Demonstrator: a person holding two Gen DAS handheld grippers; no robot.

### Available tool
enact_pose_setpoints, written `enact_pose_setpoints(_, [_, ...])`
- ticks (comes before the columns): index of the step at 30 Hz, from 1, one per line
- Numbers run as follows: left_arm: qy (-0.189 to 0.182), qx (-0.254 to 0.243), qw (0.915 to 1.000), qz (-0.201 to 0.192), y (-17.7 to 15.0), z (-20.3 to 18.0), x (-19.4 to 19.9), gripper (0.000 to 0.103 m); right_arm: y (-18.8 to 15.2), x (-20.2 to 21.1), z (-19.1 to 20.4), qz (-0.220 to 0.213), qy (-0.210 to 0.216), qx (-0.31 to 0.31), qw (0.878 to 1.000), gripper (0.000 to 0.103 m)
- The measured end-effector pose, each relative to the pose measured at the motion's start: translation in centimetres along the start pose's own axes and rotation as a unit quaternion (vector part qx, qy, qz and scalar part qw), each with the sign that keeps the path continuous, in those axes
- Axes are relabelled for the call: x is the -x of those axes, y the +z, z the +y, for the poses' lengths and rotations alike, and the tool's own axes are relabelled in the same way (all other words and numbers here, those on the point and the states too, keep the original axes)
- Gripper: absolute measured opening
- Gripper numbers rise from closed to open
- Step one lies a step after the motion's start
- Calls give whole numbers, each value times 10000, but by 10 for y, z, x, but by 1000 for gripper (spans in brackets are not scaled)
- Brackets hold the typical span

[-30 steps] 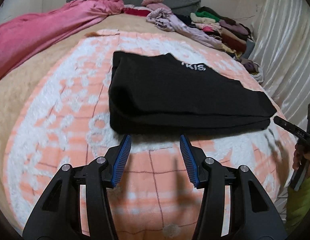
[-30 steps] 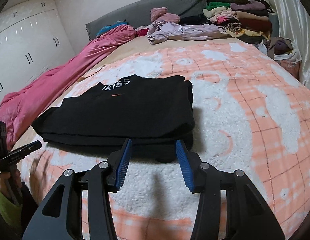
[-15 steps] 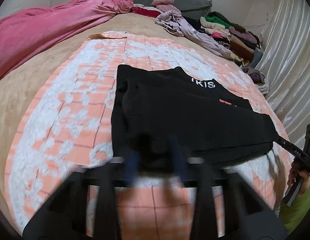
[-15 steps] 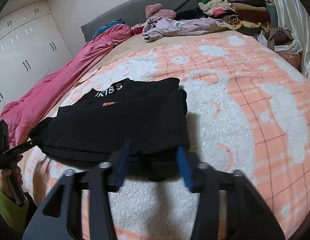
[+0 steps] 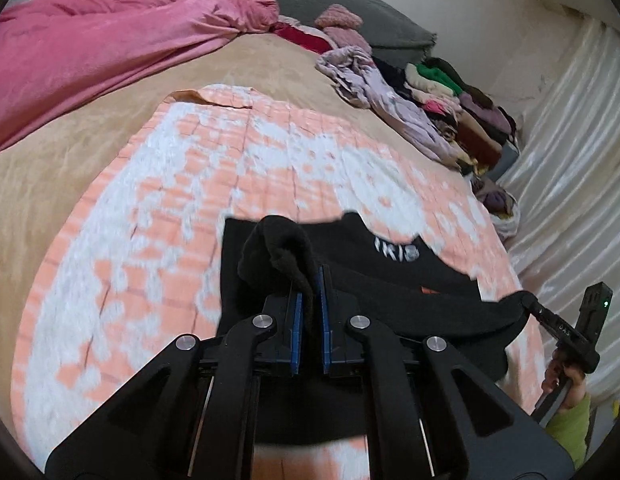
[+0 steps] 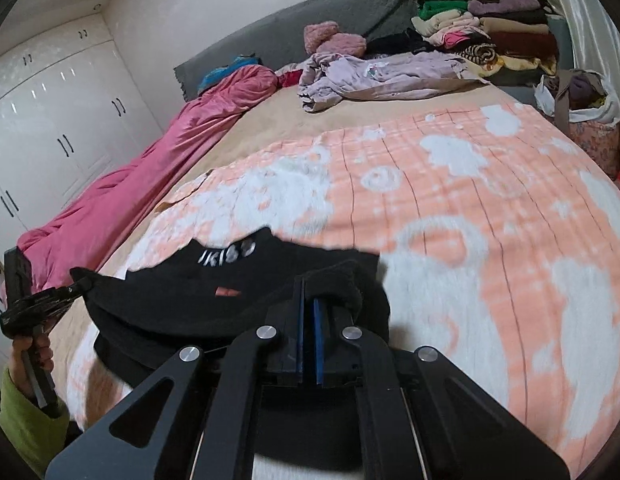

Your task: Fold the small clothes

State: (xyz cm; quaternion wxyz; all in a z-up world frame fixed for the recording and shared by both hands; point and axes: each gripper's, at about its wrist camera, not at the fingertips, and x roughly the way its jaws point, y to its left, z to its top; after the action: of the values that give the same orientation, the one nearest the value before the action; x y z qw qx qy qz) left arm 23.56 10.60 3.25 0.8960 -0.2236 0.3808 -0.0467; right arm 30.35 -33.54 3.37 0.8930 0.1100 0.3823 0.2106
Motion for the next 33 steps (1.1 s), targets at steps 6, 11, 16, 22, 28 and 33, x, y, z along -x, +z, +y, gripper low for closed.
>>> enact_pose_setpoints(6, [135,226,9996,65,24,8,-29,12,41,-45,-13,306,-324,-223,9988,8])
enact_pose_setpoints(11, [104,572,9983,-44,32,24,-36,26,50,-65,-31,343,-314,-666,9967,44])
enact_pose_setpoints(16, [154,605,9977,-258,22,34,-27,31,52,-57,-54,58,-346,-1072,9936,46])
enact_pose_setpoints(22, [191,913,9934,-674,6,58,-8,35,22,-39,-50,7,-657,-496,9966,59])
enact_pose_setpoints(28, [385,736,9953,-495,5,60,-6,35,-11,-48,-17,305,-1177,796,9894,59])
enact_pose_setpoints(33, [529,542,9965,-367,-20,56,-3,41,-19,-65,-11,502,-1257,743,9880,59])
